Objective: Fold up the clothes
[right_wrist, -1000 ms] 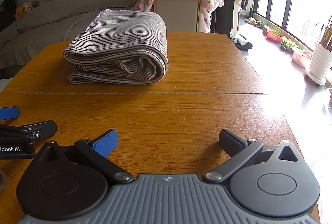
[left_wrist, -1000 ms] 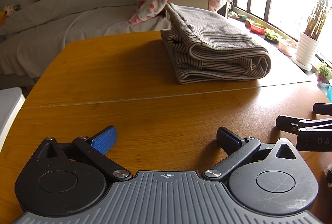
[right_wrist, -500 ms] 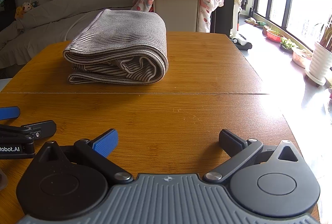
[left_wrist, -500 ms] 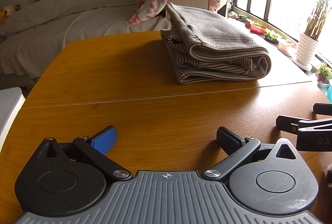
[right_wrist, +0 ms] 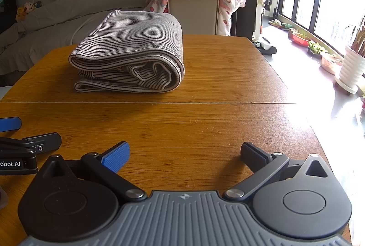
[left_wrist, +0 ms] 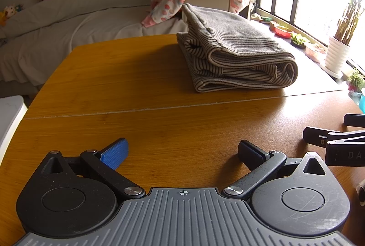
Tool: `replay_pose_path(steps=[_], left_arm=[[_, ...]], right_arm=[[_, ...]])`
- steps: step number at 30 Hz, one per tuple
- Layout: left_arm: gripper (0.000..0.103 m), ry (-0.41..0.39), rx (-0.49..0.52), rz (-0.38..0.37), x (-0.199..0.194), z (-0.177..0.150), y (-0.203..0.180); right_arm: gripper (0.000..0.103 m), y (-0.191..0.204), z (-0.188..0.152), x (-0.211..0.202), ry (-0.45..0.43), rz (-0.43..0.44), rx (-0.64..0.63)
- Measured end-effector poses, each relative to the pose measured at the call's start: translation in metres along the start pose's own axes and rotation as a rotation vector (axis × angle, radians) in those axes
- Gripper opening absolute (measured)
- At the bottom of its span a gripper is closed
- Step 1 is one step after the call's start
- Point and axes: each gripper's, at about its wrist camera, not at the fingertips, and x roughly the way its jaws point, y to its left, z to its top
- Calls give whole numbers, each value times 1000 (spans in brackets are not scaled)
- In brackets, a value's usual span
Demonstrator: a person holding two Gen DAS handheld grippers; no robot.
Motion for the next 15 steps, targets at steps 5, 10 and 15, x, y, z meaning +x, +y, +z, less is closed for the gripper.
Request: replay_pose_path(steps=[5,10,15], left_arm=[[103,-1,-1,-1,0,0,0],[103,1,4,3,0,1,0],[103,0,3,2,0,0,0]], right_arm=[[103,0,0,0,0,0,0],[103,-1,0,0,0,-4,2],[103,0,0,0,0,-7,5]])
